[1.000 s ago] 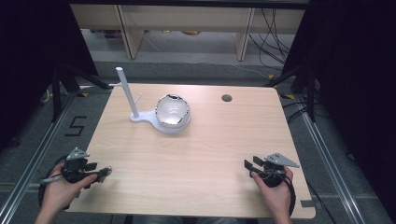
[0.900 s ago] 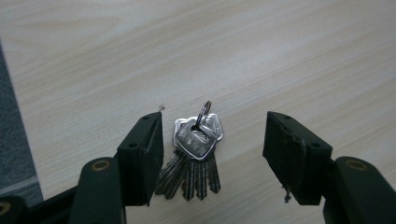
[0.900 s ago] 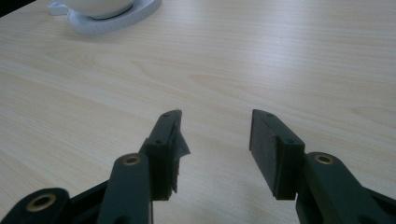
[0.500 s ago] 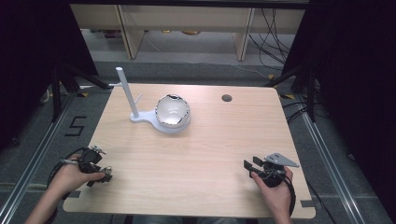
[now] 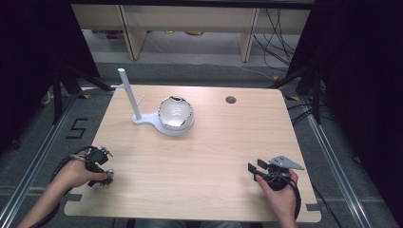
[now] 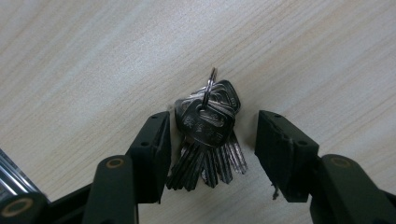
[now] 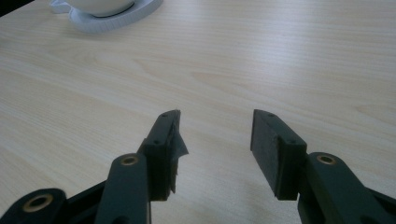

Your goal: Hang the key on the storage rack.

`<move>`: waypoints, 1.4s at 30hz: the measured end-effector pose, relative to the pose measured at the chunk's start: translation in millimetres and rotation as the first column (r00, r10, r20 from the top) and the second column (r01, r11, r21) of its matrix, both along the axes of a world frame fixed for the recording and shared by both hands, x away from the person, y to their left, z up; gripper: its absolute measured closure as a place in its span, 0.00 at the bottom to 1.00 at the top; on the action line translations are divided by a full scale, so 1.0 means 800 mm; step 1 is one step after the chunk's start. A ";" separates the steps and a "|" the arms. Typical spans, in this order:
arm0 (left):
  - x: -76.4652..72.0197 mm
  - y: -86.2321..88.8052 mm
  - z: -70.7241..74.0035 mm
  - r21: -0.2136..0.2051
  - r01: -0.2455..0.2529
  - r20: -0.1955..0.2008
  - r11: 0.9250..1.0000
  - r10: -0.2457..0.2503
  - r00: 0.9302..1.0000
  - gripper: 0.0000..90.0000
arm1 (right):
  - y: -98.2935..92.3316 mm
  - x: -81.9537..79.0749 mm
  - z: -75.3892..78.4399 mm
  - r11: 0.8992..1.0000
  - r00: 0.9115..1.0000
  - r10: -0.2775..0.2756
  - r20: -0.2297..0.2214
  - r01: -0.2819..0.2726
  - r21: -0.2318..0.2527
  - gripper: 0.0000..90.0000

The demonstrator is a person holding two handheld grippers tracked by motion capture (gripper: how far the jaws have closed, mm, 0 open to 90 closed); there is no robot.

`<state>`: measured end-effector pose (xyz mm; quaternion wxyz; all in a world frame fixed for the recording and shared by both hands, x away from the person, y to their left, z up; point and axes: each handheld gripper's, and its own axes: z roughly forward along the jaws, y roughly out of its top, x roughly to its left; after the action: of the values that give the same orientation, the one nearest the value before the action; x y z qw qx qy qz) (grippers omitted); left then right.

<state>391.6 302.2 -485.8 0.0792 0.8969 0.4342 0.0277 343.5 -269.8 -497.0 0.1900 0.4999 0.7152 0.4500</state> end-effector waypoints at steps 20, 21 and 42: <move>-0.002 -0.007 0.001 -0.001 -0.114 -0.021 0.994 0.114 0.993 0.74 | 0.000 0.000 0.001 1.000 1.000 0.001 -0.004 -0.001 -0.005 0.59; -0.002 -0.006 0.002 -0.004 -0.114 -0.023 0.993 0.114 0.993 0.74 | 0.000 0.000 0.001 1.000 1.000 0.001 -0.007 -0.001 -0.006 0.58; -0.005 0.003 0.027 -0.027 -0.123 0.001 0.992 0.123 0.992 0.74 | 0.002 0.001 -0.001 1.000 1.000 0.000 0.002 0.000 -0.021 0.58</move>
<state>387.3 304.7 -464.0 0.0903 0.8672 0.4889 0.0280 344.0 -268.4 -497.7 0.1961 0.4975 0.7197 0.4428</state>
